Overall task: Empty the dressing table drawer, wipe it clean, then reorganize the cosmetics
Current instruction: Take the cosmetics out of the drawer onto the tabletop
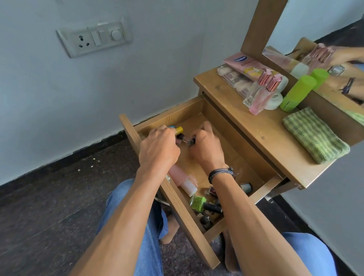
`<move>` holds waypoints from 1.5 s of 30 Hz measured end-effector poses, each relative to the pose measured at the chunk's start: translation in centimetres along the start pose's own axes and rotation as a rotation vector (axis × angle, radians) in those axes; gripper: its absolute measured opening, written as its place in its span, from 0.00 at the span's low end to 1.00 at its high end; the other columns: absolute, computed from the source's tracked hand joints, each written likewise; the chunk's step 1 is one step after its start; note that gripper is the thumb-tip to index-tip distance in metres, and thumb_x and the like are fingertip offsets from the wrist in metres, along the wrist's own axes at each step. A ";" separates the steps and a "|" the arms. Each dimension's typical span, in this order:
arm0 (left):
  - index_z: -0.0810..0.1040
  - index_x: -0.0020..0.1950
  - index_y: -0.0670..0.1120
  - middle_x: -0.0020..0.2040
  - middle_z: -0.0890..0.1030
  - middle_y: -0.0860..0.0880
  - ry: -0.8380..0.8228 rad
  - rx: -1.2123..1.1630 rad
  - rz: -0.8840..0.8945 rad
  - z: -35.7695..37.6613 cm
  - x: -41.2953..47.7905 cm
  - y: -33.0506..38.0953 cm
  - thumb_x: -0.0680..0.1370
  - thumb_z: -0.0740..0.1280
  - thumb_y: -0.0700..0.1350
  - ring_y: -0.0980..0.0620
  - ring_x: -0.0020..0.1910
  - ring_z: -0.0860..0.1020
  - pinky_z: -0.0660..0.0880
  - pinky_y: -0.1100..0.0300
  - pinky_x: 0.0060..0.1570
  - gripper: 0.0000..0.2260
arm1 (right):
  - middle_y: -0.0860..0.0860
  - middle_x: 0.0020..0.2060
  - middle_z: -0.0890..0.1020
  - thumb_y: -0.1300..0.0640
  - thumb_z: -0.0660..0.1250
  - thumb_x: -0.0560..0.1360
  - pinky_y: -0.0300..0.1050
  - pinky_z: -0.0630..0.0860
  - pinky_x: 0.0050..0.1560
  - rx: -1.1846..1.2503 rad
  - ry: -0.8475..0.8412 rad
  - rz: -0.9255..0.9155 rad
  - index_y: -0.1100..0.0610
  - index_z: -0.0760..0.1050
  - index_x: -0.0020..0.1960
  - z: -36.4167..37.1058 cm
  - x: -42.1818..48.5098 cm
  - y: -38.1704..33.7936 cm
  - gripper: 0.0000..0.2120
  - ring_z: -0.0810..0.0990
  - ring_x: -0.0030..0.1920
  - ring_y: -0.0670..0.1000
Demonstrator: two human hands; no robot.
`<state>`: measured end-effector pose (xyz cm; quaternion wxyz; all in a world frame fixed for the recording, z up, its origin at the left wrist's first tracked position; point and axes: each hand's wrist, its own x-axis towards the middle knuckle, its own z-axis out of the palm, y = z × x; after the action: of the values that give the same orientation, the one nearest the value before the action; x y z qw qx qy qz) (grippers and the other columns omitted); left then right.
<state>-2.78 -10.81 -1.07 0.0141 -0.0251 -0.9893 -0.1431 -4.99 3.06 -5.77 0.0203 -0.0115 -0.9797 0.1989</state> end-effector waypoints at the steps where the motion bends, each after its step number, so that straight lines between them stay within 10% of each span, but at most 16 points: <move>1: 0.76 0.69 0.47 0.63 0.79 0.49 0.004 -0.009 -0.004 0.0 0.0 0.0 0.81 0.67 0.44 0.48 0.60 0.77 0.69 0.55 0.43 0.16 | 0.58 0.54 0.71 0.63 0.65 0.78 0.52 0.74 0.40 0.039 0.015 0.028 0.62 0.80 0.48 -0.4 -0.7 0.1 0.06 0.79 0.43 0.65; 12: 0.82 0.61 0.55 0.57 0.82 0.59 -0.277 -0.887 -0.005 -2.3 -0.1 3.2 0.77 0.73 0.54 0.58 0.60 0.79 0.73 0.56 0.63 0.13 | 0.50 0.49 0.83 0.52 0.76 0.73 0.49 0.83 0.48 0.821 0.148 0.347 0.50 0.85 0.40 -8.0 -6.8 1.2 0.04 0.84 0.47 0.51; 18: 0.85 0.54 0.48 0.49 0.86 0.49 -0.234 -1.187 0.100 -2.8 0.2 8.7 0.77 0.74 0.43 0.61 0.47 0.83 0.77 0.69 0.42 0.06 | 0.52 0.39 0.88 0.53 0.79 0.67 0.58 0.83 0.54 0.918 0.076 0.281 0.53 0.86 0.43 -13.0 -6.7 2.6 0.07 0.87 0.44 0.53; 23: 0.84 0.54 0.48 0.50 0.86 0.52 -0.112 -1.158 0.054 -2.0 2.7 12.4 0.73 0.76 0.54 0.50 0.54 0.83 0.81 0.47 0.55 0.14 | 0.50 0.38 0.85 0.57 0.80 0.67 0.50 0.79 0.41 0.736 0.250 0.386 0.55 0.84 0.45 -15.1 -5.1 5.5 0.09 0.82 0.39 0.50; 28: 0.83 0.51 0.47 0.44 0.83 0.58 0.006 -1.054 0.031 -1.2 5.2 13.9 0.75 0.77 0.46 0.59 0.46 0.80 0.74 0.63 0.47 0.08 | 0.50 0.35 0.83 0.65 0.72 0.70 0.43 0.76 0.32 0.619 0.353 0.439 0.58 0.82 0.44 -14.9 -2.9 7.4 0.04 0.79 0.31 0.46; 36: 0.86 0.56 0.46 0.50 0.87 0.52 0.046 -0.902 0.035 0.7 6.3 14.8 0.73 0.78 0.44 0.53 0.50 0.84 0.80 0.51 0.55 0.12 | 0.53 0.49 0.84 0.57 0.73 0.72 0.57 0.81 0.52 0.481 0.521 0.479 0.53 0.83 0.56 -12.2 -0.4 8.1 0.12 0.83 0.50 0.57; 45: 0.79 0.58 0.48 0.50 0.84 0.52 0.086 -1.007 0.027 1.2 5.8 15.0 0.72 0.78 0.36 0.59 0.47 0.82 0.78 0.71 0.45 0.18 | 0.48 0.52 0.84 0.61 0.76 0.72 0.50 0.79 0.58 0.529 0.645 0.443 0.53 0.76 0.67 -12.0 -1.2 7.8 0.24 0.82 0.52 0.49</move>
<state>-7.83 4.19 2.21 0.0427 -0.0355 -0.7955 -0.6033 -3.16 14.93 2.21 0.2829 -0.2760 -0.8131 0.4275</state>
